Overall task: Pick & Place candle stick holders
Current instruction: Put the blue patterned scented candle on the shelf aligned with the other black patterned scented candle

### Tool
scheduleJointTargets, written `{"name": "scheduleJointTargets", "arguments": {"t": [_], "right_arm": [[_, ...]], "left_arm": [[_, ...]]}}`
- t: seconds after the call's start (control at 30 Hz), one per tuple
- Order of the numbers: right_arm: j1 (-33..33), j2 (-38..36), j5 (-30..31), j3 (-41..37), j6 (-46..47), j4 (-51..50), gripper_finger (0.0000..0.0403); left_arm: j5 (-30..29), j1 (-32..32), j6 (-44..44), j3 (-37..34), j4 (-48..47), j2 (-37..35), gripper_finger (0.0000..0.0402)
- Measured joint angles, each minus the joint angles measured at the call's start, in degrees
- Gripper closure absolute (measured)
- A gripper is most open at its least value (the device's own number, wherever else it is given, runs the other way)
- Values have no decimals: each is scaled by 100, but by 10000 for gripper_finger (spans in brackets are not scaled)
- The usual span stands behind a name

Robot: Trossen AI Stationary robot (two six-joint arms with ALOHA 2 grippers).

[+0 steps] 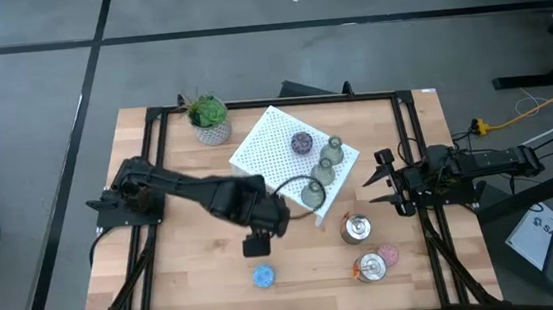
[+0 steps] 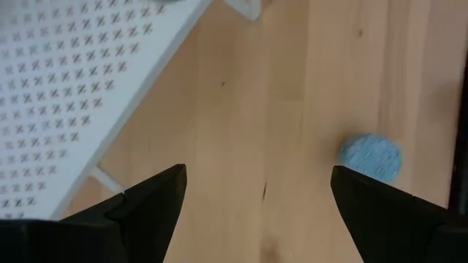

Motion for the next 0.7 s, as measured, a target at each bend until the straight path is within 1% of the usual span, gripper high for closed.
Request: {"name": "scheduleJointTargets", "arguments": {"t": [0.1,0.5,0.63,0.7], "right_arm": [[0,0,1,0,-1,0,188],[0,0,0,0,-1,-46,188],[0,0,0,0,-1,-45,188],[2,0,0,0,0,-46,188]], "left_arm": [[-240,-294,-110,0,147,97,65],[-215,-1452,-103,0,1045,581,65],[-519,-1740,81,0,1031,865,65],[-568,-1795,108,0,1029,1037,65]]}}
